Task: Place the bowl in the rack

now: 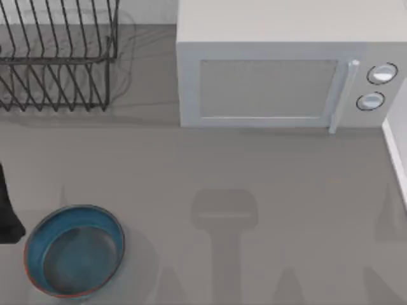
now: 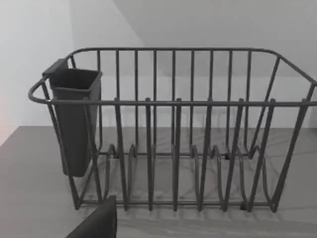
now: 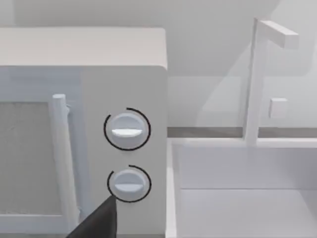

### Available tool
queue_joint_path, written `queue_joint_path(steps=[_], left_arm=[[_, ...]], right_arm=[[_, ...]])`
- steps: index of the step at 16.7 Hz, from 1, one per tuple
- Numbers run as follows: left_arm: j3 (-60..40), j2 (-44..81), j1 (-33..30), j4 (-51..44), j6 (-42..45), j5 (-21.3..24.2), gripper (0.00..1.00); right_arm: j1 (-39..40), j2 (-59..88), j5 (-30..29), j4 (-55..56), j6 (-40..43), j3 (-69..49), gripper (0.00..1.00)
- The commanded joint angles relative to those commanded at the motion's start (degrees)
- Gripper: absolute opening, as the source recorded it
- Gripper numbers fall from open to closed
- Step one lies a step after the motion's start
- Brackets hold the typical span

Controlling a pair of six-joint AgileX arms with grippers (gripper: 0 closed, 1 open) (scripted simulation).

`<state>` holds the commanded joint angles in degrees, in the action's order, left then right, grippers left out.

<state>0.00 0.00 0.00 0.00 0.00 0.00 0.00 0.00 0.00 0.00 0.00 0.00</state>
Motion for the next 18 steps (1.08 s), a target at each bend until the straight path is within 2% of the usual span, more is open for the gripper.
queue_joint_path(steps=[4,7,10,18], left_arm=[[-1.9,1.9,-1.1,-1.8,-1.0,0.1,1.00],[-8.6,9.2,-4.9,-8.3,-4.3,0.4,1.00],[-18.5,22.0,-10.2,-18.0,-9.3,0.5,1.00],[-48.3,65.6,-25.8,-48.6,-24.5,0.0,1.00]], right_arm=[[0.0,0.0,0.0,0.0,0.0,0.0,1.00],[0.0,0.0,0.0,0.0,0.0,0.0,1.00],[0.0,0.0,0.0,0.0,0.0,0.0,1.00],[0.0,0.0,0.0,0.0,0.0,0.0,1.00]])
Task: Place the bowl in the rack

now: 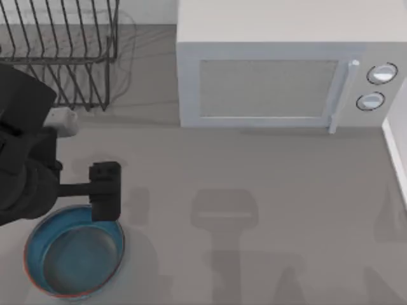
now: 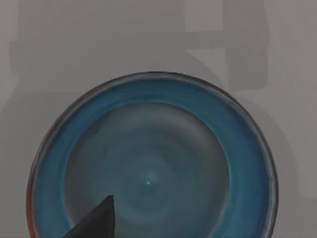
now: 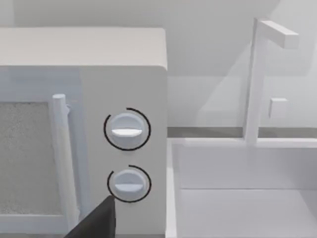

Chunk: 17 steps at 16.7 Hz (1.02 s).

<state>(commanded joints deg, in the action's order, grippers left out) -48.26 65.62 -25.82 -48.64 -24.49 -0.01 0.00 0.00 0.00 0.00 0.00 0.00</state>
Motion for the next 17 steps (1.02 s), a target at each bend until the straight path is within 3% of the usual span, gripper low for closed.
queue_joint_path(steps=[8,17], left_arm=[[-19.9,24.6,-9.9,-18.3,-10.0,0.0,1.00],[-19.0,26.3,-10.1,-16.8,-10.3,0.0,1.00]], right_arm=[[0.0,0.0,0.0,0.0,0.0,0.0,1.00],[0.0,0.0,0.0,0.0,0.0,0.0,1.00]])
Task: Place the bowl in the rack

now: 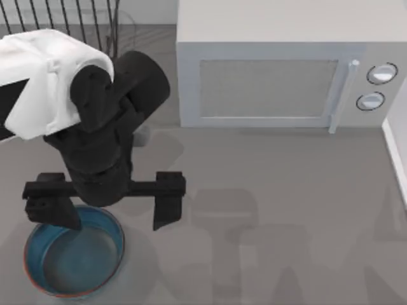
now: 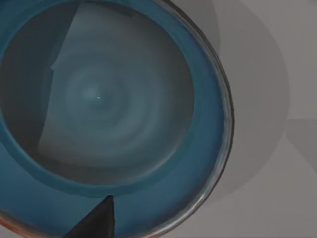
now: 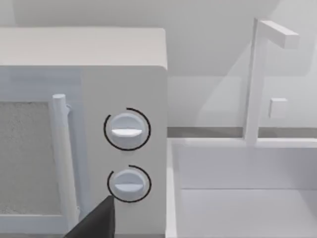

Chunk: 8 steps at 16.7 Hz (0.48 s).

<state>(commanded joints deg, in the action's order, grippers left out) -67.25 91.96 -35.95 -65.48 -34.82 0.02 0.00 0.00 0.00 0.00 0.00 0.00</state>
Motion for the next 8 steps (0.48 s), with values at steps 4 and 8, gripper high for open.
queue_joint_path(steps=[4,8], left_arm=[[6.4,3.3,0.0,10.2,0.1,0.0,1.00],[12.7,6.6,0.0,19.8,0.1,0.0,1.00]], right_arm=[[0.0,0.0,0.0,0.0,0.0,0.0,1.00],[0.0,0.0,0.0,0.0,0.0,0.0,1.00]])
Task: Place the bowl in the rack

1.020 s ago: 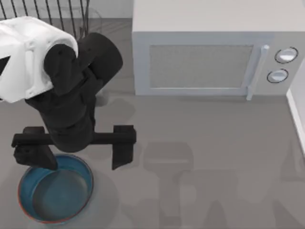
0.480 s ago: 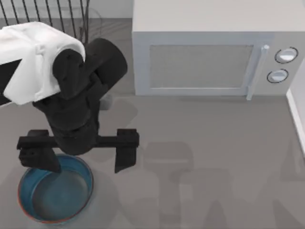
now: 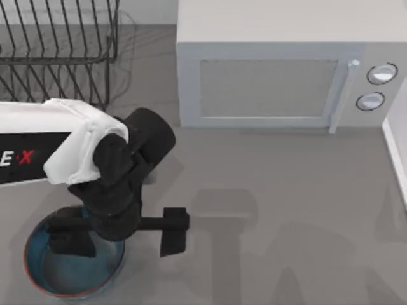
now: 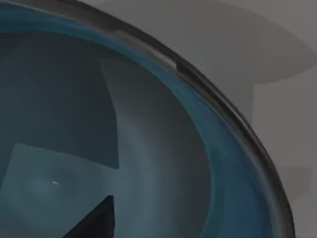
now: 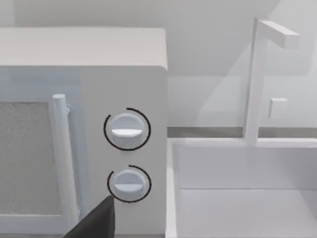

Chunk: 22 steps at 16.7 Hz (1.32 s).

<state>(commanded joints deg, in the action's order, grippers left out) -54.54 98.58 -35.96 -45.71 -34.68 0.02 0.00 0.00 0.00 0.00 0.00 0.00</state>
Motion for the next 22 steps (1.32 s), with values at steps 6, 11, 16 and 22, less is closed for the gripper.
queue_joint_path(steps=[6,11,16,22], left_arm=[[1.1,0.5,0.0,1.4,0.0,0.0,0.92],[1.1,0.5,0.0,1.4,0.0,0.0,0.55],[1.1,0.5,0.0,1.4,0.0,0.0,0.17],[1.1,0.5,0.0,1.4,0.0,0.0,0.00]], right_arm=[[0.0,0.0,0.0,0.0,0.0,0.0,1.00],[0.0,0.0,0.0,0.0,0.0,0.0,1.00],[0.0,0.0,0.0,0.0,0.0,0.0,1.00],[0.0,0.0,0.0,0.0,0.0,0.0,1.00]])
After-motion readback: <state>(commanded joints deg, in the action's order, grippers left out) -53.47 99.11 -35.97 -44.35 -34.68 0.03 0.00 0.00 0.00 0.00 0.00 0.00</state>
